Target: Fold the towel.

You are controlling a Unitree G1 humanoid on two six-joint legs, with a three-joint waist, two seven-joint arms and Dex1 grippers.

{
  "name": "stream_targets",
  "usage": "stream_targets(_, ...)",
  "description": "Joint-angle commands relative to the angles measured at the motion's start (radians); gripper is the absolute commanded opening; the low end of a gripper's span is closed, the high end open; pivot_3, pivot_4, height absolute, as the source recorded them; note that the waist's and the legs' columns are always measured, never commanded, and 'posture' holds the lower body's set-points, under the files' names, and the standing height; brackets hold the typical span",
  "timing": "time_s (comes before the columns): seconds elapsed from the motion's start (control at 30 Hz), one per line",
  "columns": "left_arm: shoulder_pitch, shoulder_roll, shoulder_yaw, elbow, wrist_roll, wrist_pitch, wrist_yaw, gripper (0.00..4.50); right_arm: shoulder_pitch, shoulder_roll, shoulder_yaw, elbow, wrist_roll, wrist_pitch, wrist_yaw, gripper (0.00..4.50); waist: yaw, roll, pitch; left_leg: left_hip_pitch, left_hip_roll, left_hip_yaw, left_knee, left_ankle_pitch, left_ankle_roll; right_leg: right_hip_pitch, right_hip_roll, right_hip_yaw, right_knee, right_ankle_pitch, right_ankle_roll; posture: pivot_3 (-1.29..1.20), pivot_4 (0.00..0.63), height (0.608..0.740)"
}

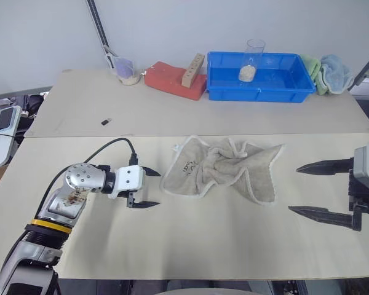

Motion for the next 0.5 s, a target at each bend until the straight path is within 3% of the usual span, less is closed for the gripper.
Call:
stream_targets(0.03, -0.058, -0.045, -0.038, 0.097, 0.056, -0.068, 0.03, 4.5, -0.005, 0.002, -0.045, -0.036, 0.04, 0.037, -0.033, 4.44, 0.003, 0.0, 0.0, 0.0, 0.0, 0.0, 0.001, 0.0, 0.0, 0.0, 0.0, -0.001, 0.0, 0.0, 0.0, 0.0, 0.15, 0.74)
stream_targets(0.07, -0.073, -0.057, -0.051, 0.127, 0.071, -0.084, 0.032, 4.5, -0.005, 0.002, -0.042, -0.039, 0.046, 0.042, -0.04, 4.44, 0.004, 0.0, 0.0, 0.0, 0.0, -0.001, 0.001, 0.0, 0.0, 0.0, 0.0, -0.001, 0.0, 0.0, 0.0, 0.0, 0.15, 0.74)
stream_targets(0.17, -0.103, -0.091, -0.08, 0.186, 0.104, -0.111, 0.043, 3.77, -0.019, 0.001, -0.002, -0.039, 0.052, 0.042, -0.073, 4.5, 0.008, 0.0, 0.0, 0.0, -0.001, -0.001, 0.001, 0.0, 0.0, 0.001, -0.001, -0.001, 0.0, 0.0, 0.0, 0.0, 0.15, 0.74)
stream_targets(0.43, -0.109, -0.084, -0.077, 0.213, 0.101, -0.128, 0.037, 0.07, -0.015, -0.006, 0.187, 0.005, -0.077, -0.034, -0.159, 4.5, 0.007, 0.0, -0.001, 0.001, -0.001, -0.002, 0.002, 0.0, 0.0, 0.002, 0.0, -0.003, 0.001, 0.0, 0.0, 0.0, 0.15, 0.74)
stream_targets(0.5, -0.107, -0.076, -0.066, 0.206, 0.094, -0.118, 0.04, 0.07, 0.004, -0.004, 0.254, 0.019, -0.143, -0.088, -0.167, 4.5, 0.005, 0.0, -0.001, 0.001, -0.001, -0.002, 0.002, 0.0, 0.0, 0.002, 0.0, -0.003, 0.001, 0.0, 0.0, 0.0, 0.15, 0.74)
